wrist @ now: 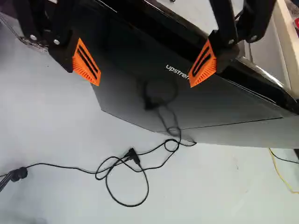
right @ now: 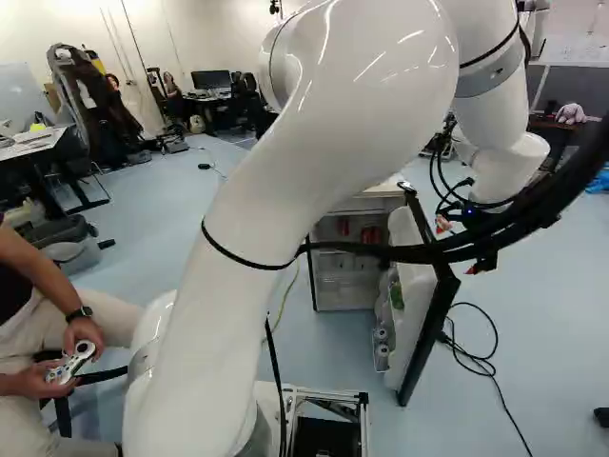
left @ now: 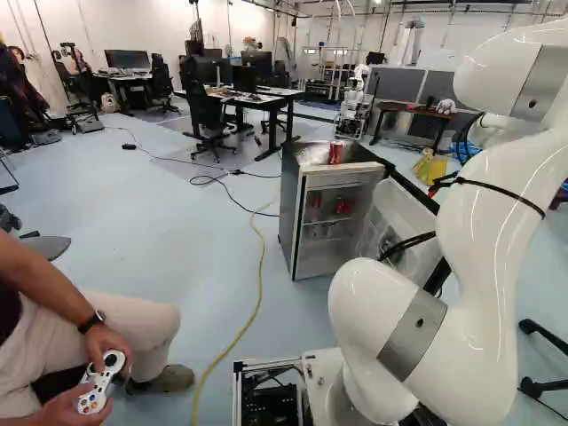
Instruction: Grab a drink from the fridge
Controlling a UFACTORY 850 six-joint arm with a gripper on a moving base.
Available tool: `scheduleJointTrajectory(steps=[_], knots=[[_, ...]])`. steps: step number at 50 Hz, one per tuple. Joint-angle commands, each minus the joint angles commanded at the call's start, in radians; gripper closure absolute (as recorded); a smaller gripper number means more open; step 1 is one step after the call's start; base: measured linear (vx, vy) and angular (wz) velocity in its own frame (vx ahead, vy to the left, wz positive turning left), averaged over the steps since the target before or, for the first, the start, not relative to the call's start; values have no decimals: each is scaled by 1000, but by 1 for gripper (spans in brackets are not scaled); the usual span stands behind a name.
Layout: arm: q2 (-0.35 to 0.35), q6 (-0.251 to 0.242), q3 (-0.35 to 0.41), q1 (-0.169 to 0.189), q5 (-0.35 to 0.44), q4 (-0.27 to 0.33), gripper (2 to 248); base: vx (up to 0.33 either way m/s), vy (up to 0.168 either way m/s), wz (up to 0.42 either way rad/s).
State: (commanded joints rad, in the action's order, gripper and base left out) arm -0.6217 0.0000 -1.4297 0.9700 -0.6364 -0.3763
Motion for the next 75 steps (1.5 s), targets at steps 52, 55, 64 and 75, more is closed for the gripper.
scheduleJointTrajectory(steps=[52, 55, 64, 75], knots=[[40, 0, 60, -61, 0, 0, 3, 0, 0, 0], [42, 0, 63, -65, 0, 0, 3, 0, 0, 0], [49, 0, 73, -76, 0, 0, 3, 0, 0, 0], [57, 0, 85, -90, 0, 0, 3, 0, 0, 0]])
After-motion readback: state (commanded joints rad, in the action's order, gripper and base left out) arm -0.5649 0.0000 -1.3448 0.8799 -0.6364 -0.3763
